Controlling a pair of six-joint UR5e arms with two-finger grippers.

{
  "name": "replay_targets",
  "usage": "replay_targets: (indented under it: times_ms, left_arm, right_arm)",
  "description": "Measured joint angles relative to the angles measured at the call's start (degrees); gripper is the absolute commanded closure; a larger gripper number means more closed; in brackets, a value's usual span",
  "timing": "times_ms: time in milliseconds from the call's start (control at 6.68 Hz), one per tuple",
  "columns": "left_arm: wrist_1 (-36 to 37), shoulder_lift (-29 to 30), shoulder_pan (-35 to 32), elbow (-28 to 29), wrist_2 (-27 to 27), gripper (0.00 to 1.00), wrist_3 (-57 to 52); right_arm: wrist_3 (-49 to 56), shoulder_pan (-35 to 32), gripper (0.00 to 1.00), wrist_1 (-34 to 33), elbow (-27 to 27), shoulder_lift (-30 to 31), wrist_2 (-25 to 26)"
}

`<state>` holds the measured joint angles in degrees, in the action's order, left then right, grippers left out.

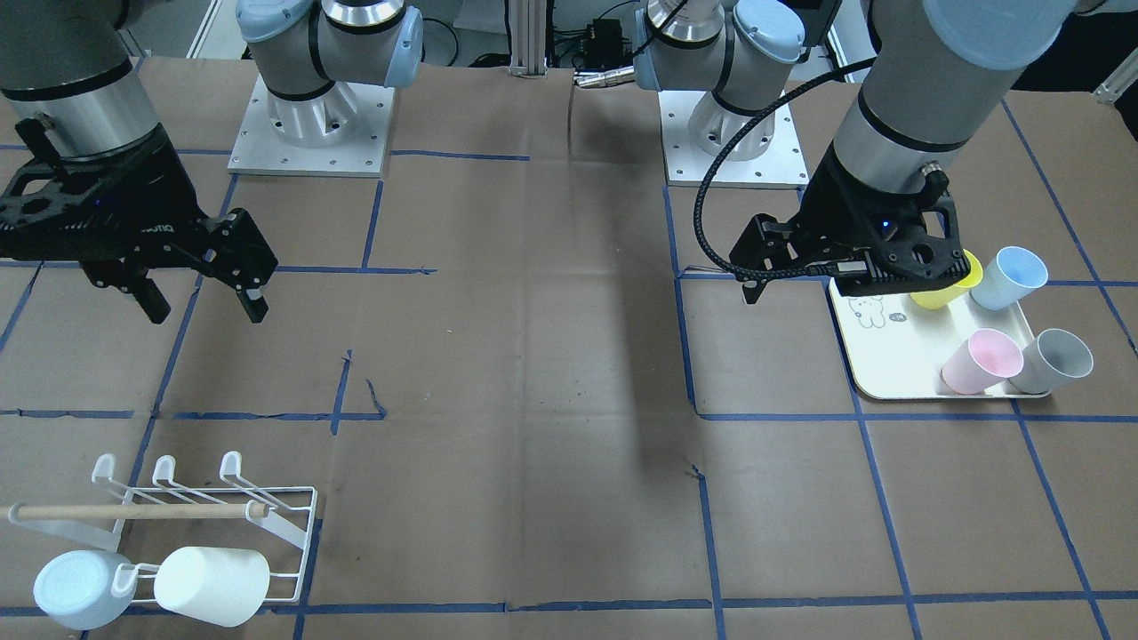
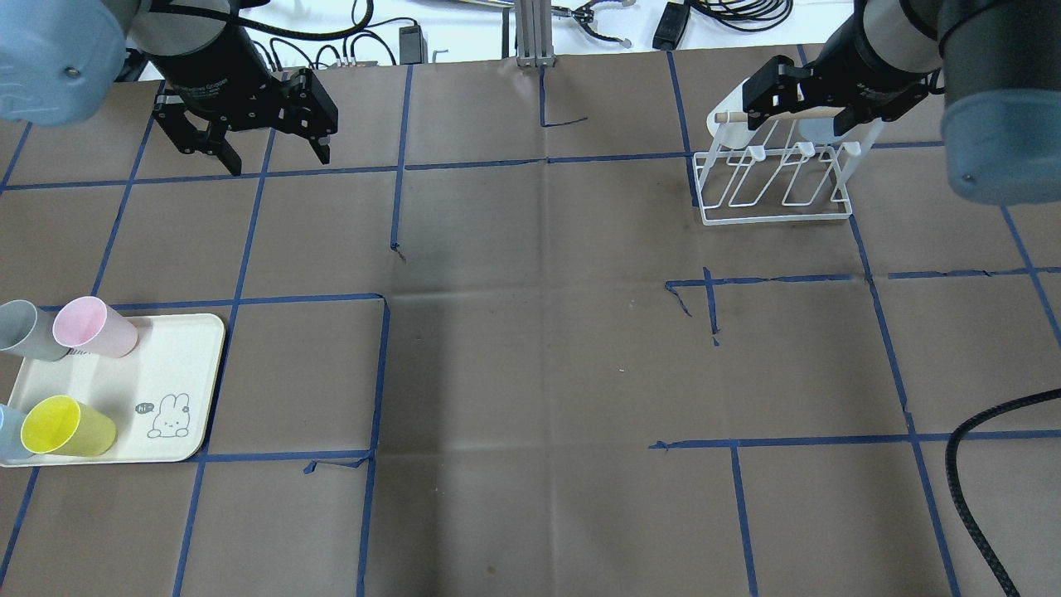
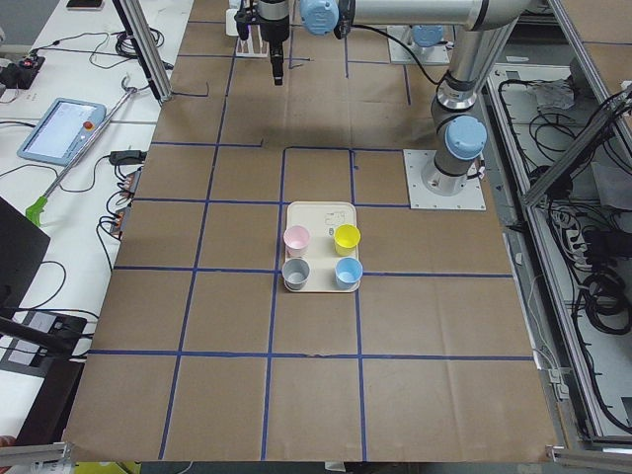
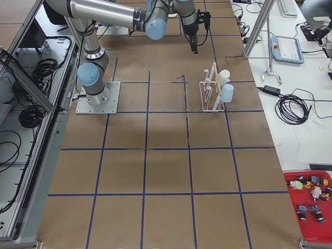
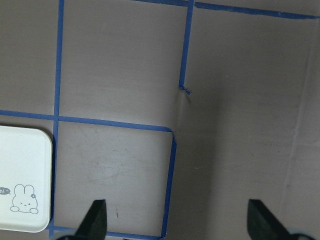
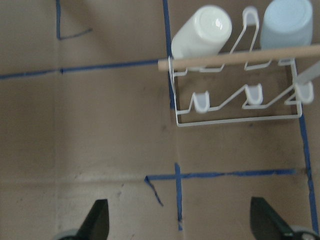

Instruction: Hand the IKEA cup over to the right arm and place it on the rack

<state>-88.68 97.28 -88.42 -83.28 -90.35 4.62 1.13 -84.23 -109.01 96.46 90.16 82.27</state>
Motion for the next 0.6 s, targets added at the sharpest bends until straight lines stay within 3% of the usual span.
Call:
replay_targets:
  times_ms: [299, 599]
  left_arm:
    - [-0.06, -1.16, -0.06, -1.42, 0.0, 0.01, 0.09]
    - [0.16, -3.34, -0.08, -4.11, -0.06, 0.01, -0.14]
  right_arm:
    - [-0.51, -2.14, 0.0, 17.04, -2.95, 4.19, 0.22]
    - [-0.47, -2.82, 0.0, 26.93, -3.37, 8.66, 1.92]
